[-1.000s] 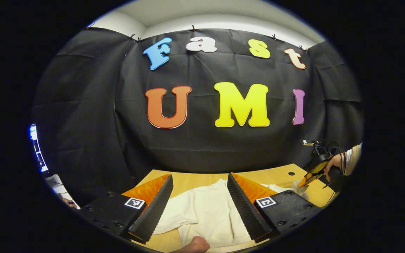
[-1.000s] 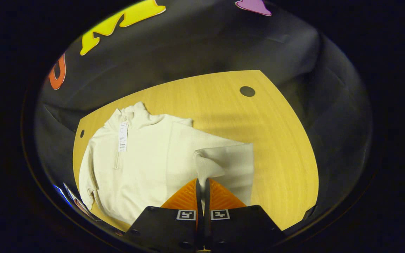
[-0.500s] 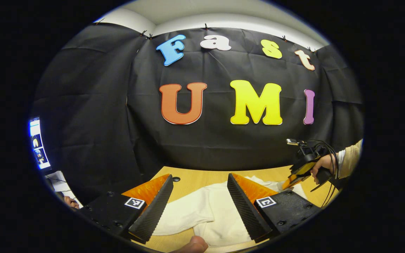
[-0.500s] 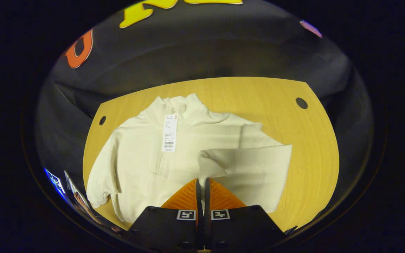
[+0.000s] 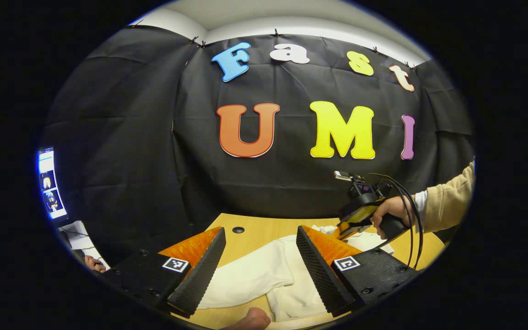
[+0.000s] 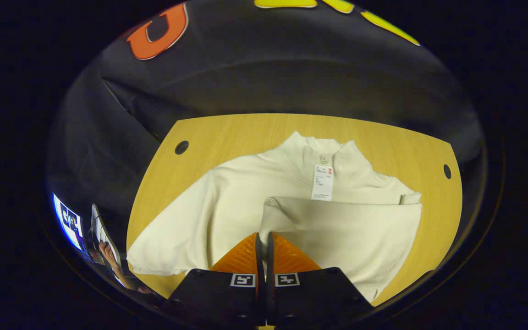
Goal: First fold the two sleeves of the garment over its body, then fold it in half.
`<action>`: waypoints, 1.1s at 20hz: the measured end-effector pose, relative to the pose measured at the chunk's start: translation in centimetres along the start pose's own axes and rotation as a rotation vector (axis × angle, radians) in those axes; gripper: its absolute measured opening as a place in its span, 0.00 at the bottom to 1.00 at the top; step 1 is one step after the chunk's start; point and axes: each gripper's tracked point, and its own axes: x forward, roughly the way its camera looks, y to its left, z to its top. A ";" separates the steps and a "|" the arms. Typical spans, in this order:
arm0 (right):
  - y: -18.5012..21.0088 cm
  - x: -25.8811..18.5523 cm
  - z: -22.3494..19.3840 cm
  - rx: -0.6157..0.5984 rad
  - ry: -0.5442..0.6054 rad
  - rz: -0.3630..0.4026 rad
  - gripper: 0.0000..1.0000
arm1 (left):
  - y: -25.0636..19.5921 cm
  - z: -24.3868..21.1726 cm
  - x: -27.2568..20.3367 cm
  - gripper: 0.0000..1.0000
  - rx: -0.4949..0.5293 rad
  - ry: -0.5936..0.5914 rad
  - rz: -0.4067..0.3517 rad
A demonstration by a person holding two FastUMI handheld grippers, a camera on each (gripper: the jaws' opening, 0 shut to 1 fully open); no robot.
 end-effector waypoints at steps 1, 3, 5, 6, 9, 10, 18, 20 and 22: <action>1.6 0.4 0.3 -0.014 -0.004 0.012 0.00 | 0.4 -0.3 -0.1 0.99 -0.006 0.008 0.003; 4.5 1.5 0.2 -0.033 -0.001 0.044 0.00 | 1.3 -0.9 -0.3 0.99 -0.018 0.022 0.017; 6.7 2.6 -0.1 -0.045 0.013 0.053 0.00 | 2.3 -2.0 -0.6 0.99 -0.023 0.043 0.034; 7.2 3.1 -0.5 -0.049 0.024 0.048 0.00 | 2.8 -2.3 -0.8 0.99 -0.021 0.051 0.043; 8.4 4.6 -1.3 -0.069 0.051 0.032 0.01 | 4.0 -3.0 -1.2 0.99 -0.013 0.059 0.071; 8.6 5.1 -1.6 -0.072 0.059 0.024 0.02 | 4.3 -3.1 -1.3 0.99 -0.015 0.061 0.079; 9.7 3.2 -0.3 -0.039 -0.005 0.101 0.18 | 7.2 -5.8 -1.7 0.99 -0.005 0.131 0.161; 9.4 2.0 0.5 -0.057 -0.037 0.108 0.24 | 8.0 -5.7 -1.9 0.99 0.003 0.129 0.180; 8.9 0.8 1.0 -0.069 -0.069 0.104 0.38 | 8.3 -5.6 -2.1 0.99 0.002 0.125 0.189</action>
